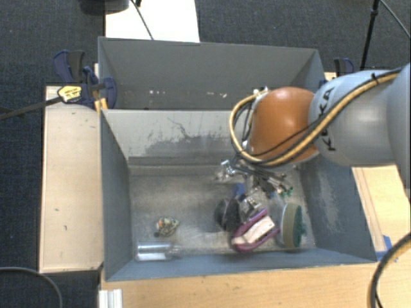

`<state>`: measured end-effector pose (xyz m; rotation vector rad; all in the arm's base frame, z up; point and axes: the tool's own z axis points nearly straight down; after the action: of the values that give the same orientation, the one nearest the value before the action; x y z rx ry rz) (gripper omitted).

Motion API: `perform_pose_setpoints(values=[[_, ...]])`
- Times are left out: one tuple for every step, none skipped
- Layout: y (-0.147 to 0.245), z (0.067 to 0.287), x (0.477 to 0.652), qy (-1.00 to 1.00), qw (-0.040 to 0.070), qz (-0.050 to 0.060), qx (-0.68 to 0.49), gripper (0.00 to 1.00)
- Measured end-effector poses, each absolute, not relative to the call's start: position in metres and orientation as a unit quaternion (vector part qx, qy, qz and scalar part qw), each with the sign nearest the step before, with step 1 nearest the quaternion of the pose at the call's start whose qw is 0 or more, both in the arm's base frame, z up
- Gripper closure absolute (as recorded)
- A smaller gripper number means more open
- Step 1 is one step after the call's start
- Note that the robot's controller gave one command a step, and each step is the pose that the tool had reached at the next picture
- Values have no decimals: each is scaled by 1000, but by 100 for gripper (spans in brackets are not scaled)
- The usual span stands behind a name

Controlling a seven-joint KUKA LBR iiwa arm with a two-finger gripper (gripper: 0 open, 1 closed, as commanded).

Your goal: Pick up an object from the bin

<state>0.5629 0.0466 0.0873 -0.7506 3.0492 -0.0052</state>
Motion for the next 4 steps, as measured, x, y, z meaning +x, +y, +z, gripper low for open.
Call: perform_pose_setpoints(values=[[50, 86, 562, 971, 0, 1, -238, 100], [50, 86, 562, 972, -1, 1, -237, 0], [0, 118, 532, 962, 11, -2, -273, 0], [7, 84, 551, 970, 10, 0, -243, 0]])
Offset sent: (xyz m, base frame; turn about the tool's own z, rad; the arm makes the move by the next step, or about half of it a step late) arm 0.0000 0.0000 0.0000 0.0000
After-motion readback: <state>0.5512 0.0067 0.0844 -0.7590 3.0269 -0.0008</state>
